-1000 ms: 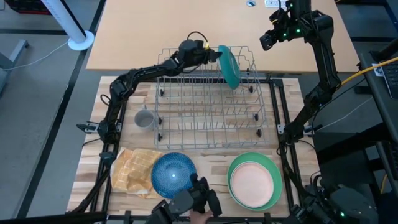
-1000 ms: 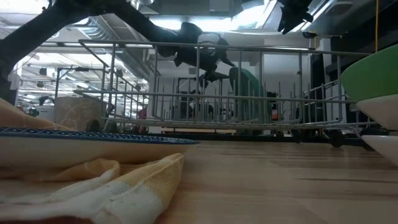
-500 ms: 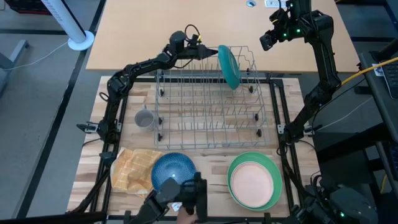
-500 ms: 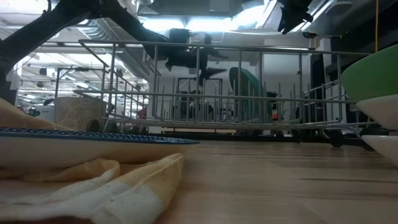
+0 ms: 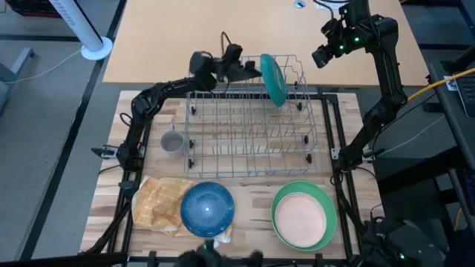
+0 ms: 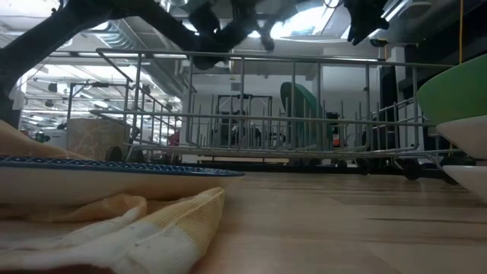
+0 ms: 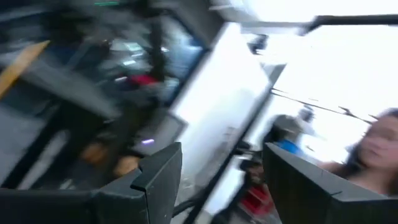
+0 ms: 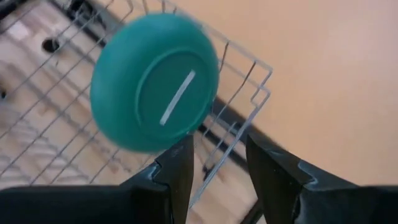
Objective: Sort dishes
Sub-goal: Move the stacked plates to the bottom left of the table
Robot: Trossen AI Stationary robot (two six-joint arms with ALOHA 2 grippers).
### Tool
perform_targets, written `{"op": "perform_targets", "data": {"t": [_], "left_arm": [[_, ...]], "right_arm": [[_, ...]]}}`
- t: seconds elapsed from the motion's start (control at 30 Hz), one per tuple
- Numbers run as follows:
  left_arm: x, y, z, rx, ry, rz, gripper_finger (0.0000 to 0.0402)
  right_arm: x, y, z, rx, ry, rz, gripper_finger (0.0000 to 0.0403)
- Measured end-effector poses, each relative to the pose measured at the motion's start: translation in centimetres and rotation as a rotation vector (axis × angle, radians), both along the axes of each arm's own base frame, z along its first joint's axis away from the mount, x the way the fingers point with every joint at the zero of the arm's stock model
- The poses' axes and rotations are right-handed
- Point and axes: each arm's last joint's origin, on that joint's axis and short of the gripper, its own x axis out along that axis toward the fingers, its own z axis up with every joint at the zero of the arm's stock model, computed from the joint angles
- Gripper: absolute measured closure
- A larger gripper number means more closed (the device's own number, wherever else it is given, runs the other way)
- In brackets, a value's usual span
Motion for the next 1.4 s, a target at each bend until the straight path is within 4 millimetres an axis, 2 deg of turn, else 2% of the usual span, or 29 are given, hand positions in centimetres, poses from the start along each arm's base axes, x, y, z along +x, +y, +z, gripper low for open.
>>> {"op": "perform_targets", "data": {"t": [0.1, 0.23, 0.4, 0.53, 0.73, 0.9, 1.07, 1.2, 1.3, 1.4], "left_arm": [[0.4, -3.1, 1.2, 0.028, -0.084, -0.089, 0.019], [2.0, -7.6, 2.4, 0.032, -0.092, -0.187, 0.019], [4.9, -12.8, 1.8, 0.05, -0.026, -0.282, 0.019], [7.2, -16.3, 0.4, 0.096, 0.069, -0.317, 0.019], [9.3, -20.1, -1.9, 0.158, 0.186, -0.302, 0.019], [9.8, -22.1, -2.9, 0.171, 0.255, -0.327, 0.019], [9.7, -23.2, -2.6, 0.124, 0.298, -0.39, 0.019], [9.3, -24.3, -2.0, 0.113, 0.33, -0.481, 0.019], [9.1, -25.9, -1.8, 0.127, 0.336, -0.553, 0.019], [8.9, -27.7, -1.9, 0.155, 0.335, -0.631, 0.019]], "right_arm": [[0.1, 0.2, 0.1, 0.01, -0.033, 0.042, 0.0251], [0.2, 0.5, 0.3, 0.038, -0.106, 0.102, 0.0251], [1.1, 1.2, 0.5, 0.113, -0.227, 0.178, 0.0251], [2.5, 2.9, 1.0, 0.144, -0.293, 0.305, 0.0251], [4.1, 8.2, 2.7, 0.128, -0.345, 0.523, 0.0251], [3.4, 13.9, 4.5, 0.157, -0.405, 0.615, 0.0251], [1.2, 19.1, 5.8, 0.203, -0.435, 0.49, 0.0251], [0.0, 22.0, 6.2, 0.309, -0.481, 0.359, 0.0251], [0.4, 23.8, 6.1, 0.391, -0.488, 0.309, 0.0251], [2.2, 26.0, 5.0, 0.422, -0.42, 0.29, 0.0251]]}}
